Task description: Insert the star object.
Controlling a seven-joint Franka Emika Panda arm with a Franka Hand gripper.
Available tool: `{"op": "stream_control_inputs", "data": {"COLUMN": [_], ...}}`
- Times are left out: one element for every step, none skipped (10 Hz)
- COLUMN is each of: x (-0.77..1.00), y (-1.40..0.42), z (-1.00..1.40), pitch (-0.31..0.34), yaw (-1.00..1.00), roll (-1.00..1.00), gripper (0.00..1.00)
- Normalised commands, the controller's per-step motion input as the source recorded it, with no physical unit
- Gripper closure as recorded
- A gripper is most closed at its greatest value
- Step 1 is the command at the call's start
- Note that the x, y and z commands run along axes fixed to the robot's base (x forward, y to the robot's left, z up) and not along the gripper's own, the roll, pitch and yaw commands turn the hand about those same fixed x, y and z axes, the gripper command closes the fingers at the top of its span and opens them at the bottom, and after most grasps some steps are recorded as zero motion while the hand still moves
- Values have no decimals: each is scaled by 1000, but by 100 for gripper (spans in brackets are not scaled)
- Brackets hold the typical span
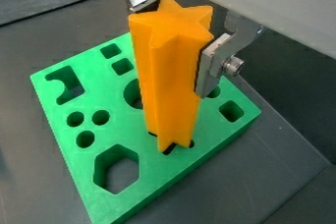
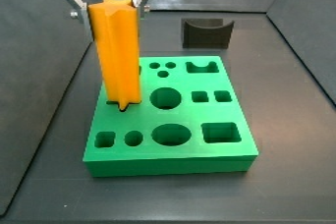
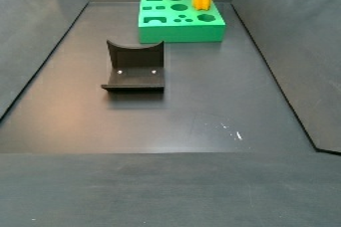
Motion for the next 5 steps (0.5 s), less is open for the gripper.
{"op": "stream_control_inputs", "data": {"x": [0,0,0,86,157], "y": [-180,-169,-14,0,9], "z": [-360,-357,-420,-483,-580], "pitch": [0,0,0,0,0], "yaw": [311,489,497,217,40], "roll": [81,119,100,116,124], "gripper": [100,100,100,100,100]}}
